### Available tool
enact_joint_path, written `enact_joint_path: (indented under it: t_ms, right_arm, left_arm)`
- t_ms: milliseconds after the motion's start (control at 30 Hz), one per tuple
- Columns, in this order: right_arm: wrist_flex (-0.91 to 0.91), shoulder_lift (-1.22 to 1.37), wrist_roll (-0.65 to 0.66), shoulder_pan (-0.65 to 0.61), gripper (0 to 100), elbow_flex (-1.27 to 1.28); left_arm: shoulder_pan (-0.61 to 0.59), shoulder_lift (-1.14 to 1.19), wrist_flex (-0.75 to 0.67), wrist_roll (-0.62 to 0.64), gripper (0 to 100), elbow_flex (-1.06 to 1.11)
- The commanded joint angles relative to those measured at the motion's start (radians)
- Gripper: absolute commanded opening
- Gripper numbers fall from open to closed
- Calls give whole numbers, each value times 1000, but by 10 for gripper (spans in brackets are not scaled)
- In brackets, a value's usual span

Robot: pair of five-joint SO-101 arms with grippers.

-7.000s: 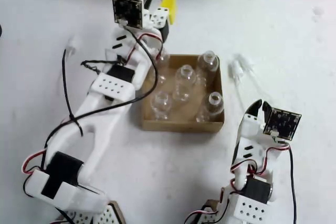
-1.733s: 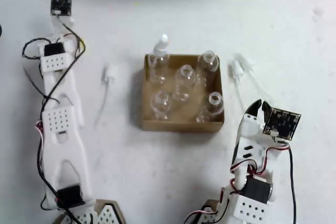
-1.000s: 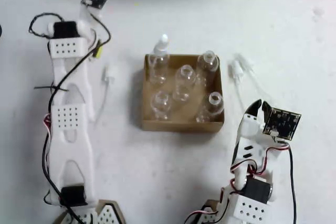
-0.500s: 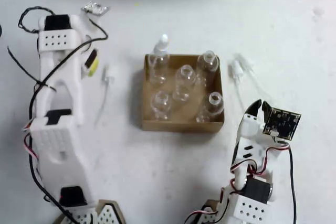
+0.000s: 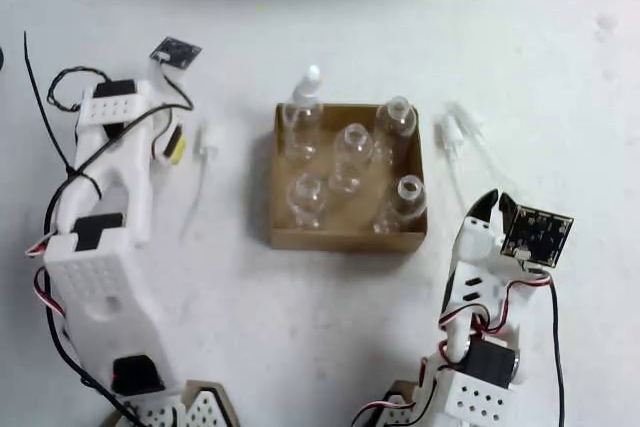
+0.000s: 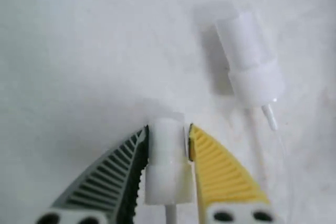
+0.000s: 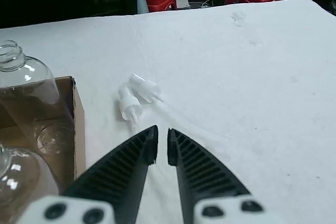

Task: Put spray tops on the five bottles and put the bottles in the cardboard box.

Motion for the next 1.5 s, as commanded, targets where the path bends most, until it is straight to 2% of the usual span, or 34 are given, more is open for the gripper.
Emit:
enact_joint_path:
  t_ms: [0,133,500,667,900,1033,1133,1333,1467]
  right_arm:
    - [-25,-2,2,-8,21,6]
    - [-25,-2,2,-8,21,6]
    - [-25,-2,2,-8,21,6]
    - [-25,-2,2,-8,21,6]
    - [-25,-2,2,-7,21,6]
    - [-25,-2,2,-5,21,6]
    - [-25,-2,2,-5,21,6]
    - [-25,-2,2,-5,21,6]
    - [-25,-2,2,-5,21,6]
  left_arm:
    - [-15,-71,-18,-12,252,0]
    - [-13,-71,-17,-48,222,-2]
    - [-30,-64,-9,-48,218,8]
    - [-28,-62,86,-44,210,0]
    - [-19,-62,98,-48,20,-2]
    - [1,-77,110,-40,27,-20]
    - [33,-113,226,-38,27,-126]
    - [142,-272,652,-38,27,-502]
    - [170,-441,646,-5,27,-578]
